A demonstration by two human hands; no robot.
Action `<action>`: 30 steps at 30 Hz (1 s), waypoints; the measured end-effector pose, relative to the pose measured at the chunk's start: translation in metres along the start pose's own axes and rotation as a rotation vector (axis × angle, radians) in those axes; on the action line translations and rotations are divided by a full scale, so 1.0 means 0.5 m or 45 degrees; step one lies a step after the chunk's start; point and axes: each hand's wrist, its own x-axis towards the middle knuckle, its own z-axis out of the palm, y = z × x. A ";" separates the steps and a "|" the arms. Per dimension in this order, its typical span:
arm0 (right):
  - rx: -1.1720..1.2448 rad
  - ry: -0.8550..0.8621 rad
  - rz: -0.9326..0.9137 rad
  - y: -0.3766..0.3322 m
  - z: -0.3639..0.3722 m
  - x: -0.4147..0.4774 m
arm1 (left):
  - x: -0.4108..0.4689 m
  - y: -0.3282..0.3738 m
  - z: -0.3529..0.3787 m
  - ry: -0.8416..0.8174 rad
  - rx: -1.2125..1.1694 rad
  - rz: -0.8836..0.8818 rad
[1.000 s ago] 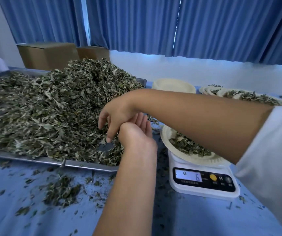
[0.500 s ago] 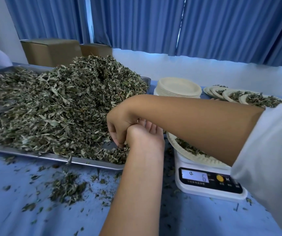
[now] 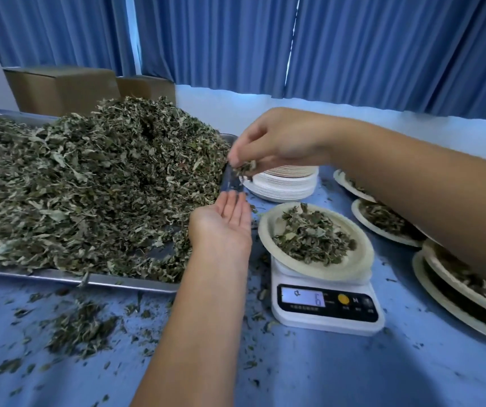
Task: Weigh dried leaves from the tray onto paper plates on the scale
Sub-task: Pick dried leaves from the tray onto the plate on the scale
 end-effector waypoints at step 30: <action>-0.740 -0.134 0.434 0.101 -0.049 -0.142 | -0.010 -0.007 -0.001 0.019 0.078 -0.013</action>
